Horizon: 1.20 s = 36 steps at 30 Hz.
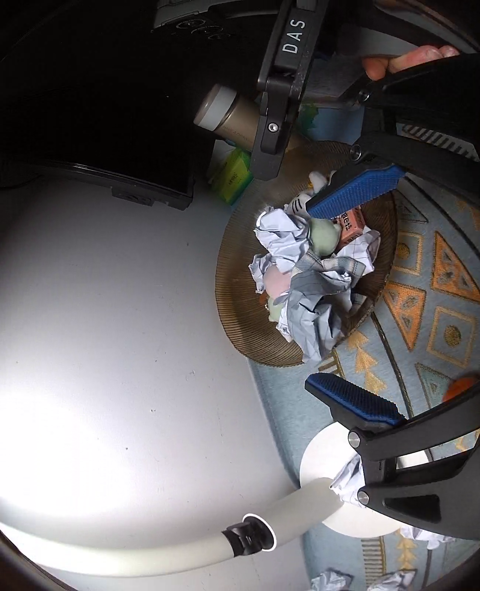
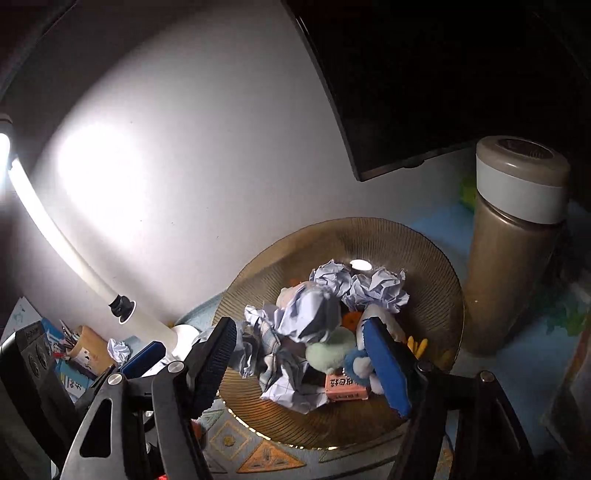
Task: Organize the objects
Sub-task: 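Carry both paper balls to the amber bowl and open both grippers, then move both tools back toward the remaining paper balls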
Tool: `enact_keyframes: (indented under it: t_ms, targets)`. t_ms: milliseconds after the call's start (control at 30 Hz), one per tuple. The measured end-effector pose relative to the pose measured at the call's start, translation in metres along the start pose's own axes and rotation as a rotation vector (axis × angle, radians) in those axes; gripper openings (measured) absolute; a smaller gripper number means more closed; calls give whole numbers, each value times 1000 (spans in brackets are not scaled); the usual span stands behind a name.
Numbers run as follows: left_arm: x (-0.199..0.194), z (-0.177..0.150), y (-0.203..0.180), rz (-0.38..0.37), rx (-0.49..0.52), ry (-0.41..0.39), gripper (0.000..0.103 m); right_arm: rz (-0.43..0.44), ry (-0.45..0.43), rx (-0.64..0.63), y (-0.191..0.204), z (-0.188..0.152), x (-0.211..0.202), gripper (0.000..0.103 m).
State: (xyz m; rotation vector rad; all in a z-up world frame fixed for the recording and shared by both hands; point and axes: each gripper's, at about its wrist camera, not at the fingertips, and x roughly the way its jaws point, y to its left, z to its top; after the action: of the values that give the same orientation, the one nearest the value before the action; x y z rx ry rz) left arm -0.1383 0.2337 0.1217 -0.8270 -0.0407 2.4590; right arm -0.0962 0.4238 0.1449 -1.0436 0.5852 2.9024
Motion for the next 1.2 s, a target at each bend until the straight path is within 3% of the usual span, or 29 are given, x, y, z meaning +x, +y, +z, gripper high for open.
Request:
enact_keyframes:
  t_ms: [133, 300, 433, 600, 700, 800, 867, 933, 1067, 1200]
  targets:
    - [-67, -9, 16, 17, -37, -41, 85, 0, 7, -68, 31, -21, -29, 70]
    - [-175, -36, 39, 149, -41, -135, 85, 79, 59, -146, 66, -51, -58, 70]
    - [-228, -59, 74, 253, -136, -193, 86, 94, 44, -154, 87, -80, -63, 71]
    - [-212, -108, 122, 418, -219, -149, 86, 2, 34, -265, 112, -139, -25, 71]
    - [-183, -147, 156, 379, -345, -47, 85, 37, 100, -276, 114, -167, 9, 71]
    - [-166, -173, 172, 343, -425, -7, 85, 21, 108, -301, 115, -183, 25, 71]
    - [-159, -182, 172, 353, -428, 5, 85, -26, 119, -320, 115, -187, 33, 71]
    - [-159, -181, 172, 328, -427, 1, 85, -17, 124, -312, 114, -187, 33, 71]
    - [-161, -181, 170, 338, -422, -8, 85, -32, 104, -322, 115, -187, 29, 83]
    - [-161, -180, 167, 355, -404, -9, 85, -46, 106, -335, 117, -187, 31, 84]
